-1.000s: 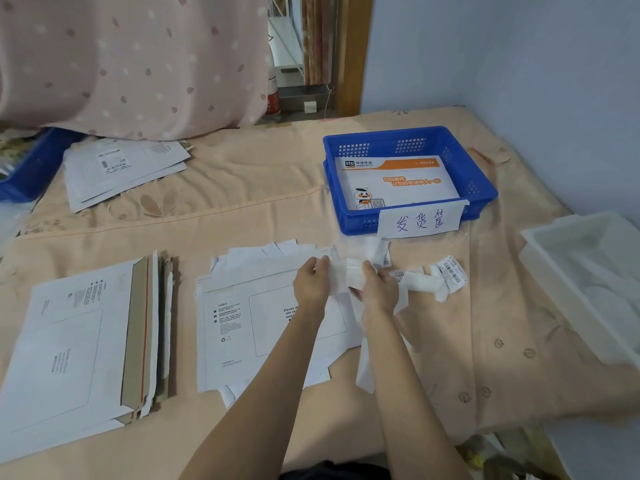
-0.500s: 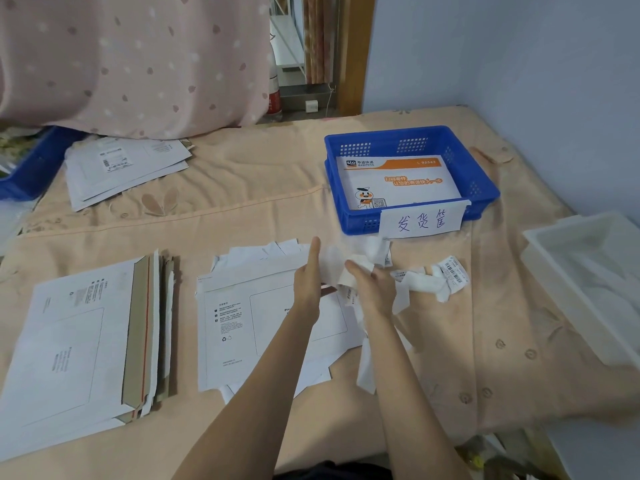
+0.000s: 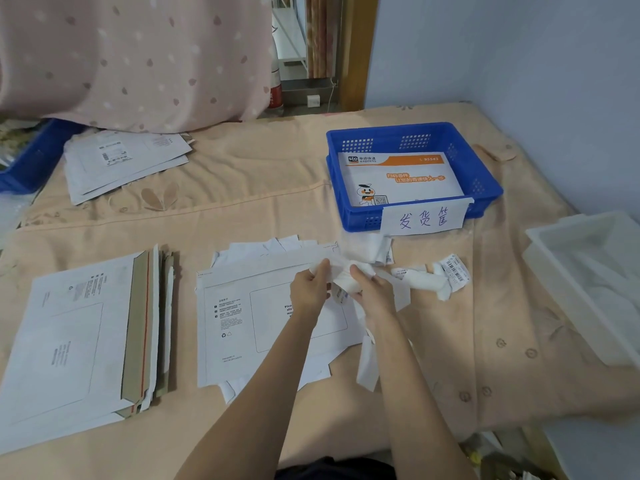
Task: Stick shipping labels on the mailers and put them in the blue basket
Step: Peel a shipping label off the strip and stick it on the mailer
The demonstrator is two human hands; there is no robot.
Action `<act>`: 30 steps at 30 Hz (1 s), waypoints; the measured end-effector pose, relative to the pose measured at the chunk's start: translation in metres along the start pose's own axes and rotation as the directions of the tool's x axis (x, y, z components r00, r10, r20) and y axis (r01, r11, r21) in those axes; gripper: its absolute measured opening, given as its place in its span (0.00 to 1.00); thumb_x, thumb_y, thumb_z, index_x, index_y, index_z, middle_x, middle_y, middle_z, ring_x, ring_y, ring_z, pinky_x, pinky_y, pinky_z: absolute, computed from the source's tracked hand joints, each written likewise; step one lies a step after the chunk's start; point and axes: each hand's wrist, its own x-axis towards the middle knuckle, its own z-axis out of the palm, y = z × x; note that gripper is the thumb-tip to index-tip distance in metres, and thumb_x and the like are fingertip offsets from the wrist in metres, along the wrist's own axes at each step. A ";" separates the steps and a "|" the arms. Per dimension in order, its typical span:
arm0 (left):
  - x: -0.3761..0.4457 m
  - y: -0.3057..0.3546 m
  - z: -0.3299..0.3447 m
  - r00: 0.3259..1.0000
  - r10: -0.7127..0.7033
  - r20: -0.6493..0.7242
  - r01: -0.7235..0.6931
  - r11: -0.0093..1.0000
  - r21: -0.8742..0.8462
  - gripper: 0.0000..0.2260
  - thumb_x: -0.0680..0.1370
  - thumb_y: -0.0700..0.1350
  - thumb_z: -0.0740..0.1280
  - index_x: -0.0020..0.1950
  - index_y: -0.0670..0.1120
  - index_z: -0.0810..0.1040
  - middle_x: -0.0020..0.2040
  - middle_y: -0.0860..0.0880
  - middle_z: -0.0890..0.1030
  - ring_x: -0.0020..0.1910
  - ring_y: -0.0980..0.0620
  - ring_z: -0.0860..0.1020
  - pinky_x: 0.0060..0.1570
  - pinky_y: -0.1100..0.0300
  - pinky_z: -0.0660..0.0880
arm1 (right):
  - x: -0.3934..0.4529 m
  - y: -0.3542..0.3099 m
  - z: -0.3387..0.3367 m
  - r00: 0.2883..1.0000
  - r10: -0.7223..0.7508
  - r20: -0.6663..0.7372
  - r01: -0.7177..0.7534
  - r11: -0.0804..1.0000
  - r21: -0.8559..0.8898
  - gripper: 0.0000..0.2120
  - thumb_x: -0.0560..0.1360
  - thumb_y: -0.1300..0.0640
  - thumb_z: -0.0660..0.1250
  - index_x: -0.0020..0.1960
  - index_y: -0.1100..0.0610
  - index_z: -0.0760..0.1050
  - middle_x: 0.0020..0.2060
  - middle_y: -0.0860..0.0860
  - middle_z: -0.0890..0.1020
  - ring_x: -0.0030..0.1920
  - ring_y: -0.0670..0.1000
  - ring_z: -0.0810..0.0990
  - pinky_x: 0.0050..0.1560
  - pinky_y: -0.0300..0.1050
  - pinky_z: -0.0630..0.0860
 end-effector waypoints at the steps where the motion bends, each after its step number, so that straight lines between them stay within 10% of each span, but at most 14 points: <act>1: 0.000 0.001 -0.001 1.000 -0.013 0.000 0.013 1.000 -0.021 0.12 0.79 0.51 0.64 0.39 0.47 0.79 0.42 0.45 0.82 0.42 0.46 0.82 0.47 0.52 0.79 | 0.001 0.000 -0.001 1.000 0.007 0.019 -0.007 1.000 0.024 0.02 0.76 0.57 0.69 0.46 0.56 0.78 0.45 0.53 0.82 0.47 0.52 0.80 0.54 0.48 0.78; 12: -0.002 0.007 0.002 1.000 -0.008 0.023 0.009 0.999 -0.048 0.13 0.79 0.50 0.65 0.40 0.44 0.80 0.37 0.46 0.80 0.35 0.50 0.79 0.48 0.55 0.78 | 0.005 -0.007 -0.018 0.974 0.152 0.169 -0.209 0.890 0.405 0.17 0.78 0.48 0.65 0.60 0.59 0.74 0.53 0.58 0.81 0.48 0.54 0.82 0.47 0.45 0.80; 20: -0.014 0.025 0.006 0.981 -0.181 0.072 0.188 0.977 -0.102 0.06 0.74 0.44 0.69 0.41 0.44 0.76 0.40 0.49 0.76 0.40 0.49 0.75 0.51 0.52 0.78 | 0.005 -0.010 -0.007 0.973 -0.194 -0.121 0.165 0.962 -0.218 0.12 0.74 0.55 0.68 0.41 0.65 0.74 0.37 0.57 0.75 0.40 0.51 0.72 0.42 0.44 0.68; 30: 0.001 0.021 0.000 0.992 -0.122 -0.038 0.120 0.992 -0.042 0.10 0.77 0.47 0.66 0.36 0.49 0.74 0.43 0.47 0.76 0.42 0.46 0.72 0.34 0.61 0.67 | 0.004 -0.013 -0.002 0.993 -0.068 -0.102 0.066 0.998 -0.022 0.05 0.77 0.61 0.63 0.51 0.62 0.74 0.41 0.53 0.77 0.43 0.52 0.74 0.41 0.41 0.71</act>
